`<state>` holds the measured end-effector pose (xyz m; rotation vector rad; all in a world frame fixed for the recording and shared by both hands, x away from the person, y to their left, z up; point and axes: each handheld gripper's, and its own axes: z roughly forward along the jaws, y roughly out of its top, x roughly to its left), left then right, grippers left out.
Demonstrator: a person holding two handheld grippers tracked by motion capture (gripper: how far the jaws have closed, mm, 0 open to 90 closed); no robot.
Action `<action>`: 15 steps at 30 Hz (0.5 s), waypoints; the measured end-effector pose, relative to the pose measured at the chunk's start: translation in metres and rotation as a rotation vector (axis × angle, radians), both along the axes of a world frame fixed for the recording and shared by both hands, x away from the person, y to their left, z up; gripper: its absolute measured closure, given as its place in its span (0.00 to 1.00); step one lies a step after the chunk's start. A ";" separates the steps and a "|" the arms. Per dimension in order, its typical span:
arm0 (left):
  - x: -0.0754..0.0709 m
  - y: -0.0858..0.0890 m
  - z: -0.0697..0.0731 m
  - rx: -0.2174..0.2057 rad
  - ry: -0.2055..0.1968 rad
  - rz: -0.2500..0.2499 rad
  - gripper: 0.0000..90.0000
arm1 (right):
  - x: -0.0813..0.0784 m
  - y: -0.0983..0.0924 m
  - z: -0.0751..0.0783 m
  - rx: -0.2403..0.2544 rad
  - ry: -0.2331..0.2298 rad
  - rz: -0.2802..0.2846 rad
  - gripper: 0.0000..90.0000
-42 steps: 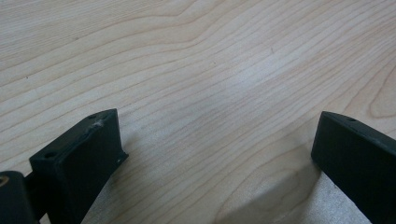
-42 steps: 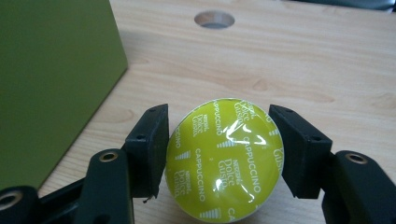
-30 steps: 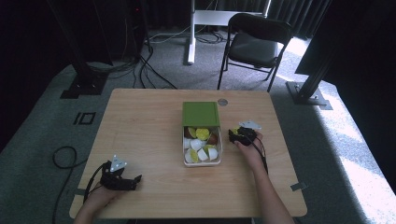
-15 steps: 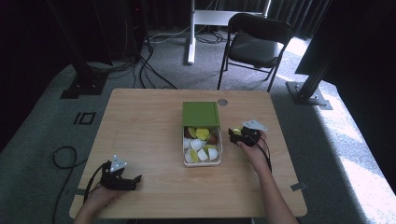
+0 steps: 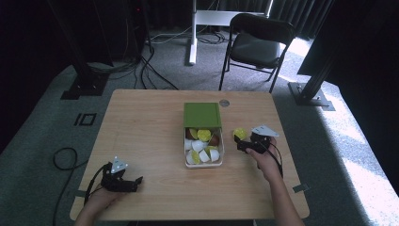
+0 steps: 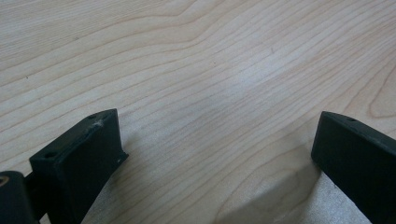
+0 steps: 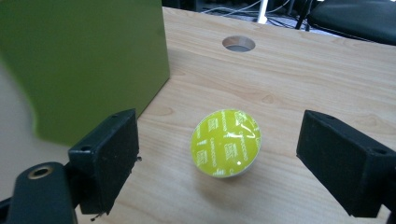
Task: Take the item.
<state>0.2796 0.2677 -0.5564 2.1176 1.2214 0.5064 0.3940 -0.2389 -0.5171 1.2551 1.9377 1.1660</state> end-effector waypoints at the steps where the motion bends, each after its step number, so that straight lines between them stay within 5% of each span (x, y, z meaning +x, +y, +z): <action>1: 0.000 0.000 0.000 0.000 0.000 0.000 0.03 | -0.002 -0.001 0.000 0.004 0.000 0.002 0.14; 6: 0.000 0.000 0.000 0.000 0.000 0.000 0.03 | -0.012 -0.008 -0.004 0.033 -0.003 0.004 0.14; 15: 0.000 0.000 0.000 0.000 0.001 0.000 0.03 | -0.030 -0.017 -0.013 -0.003 -0.005 0.044 0.14</action>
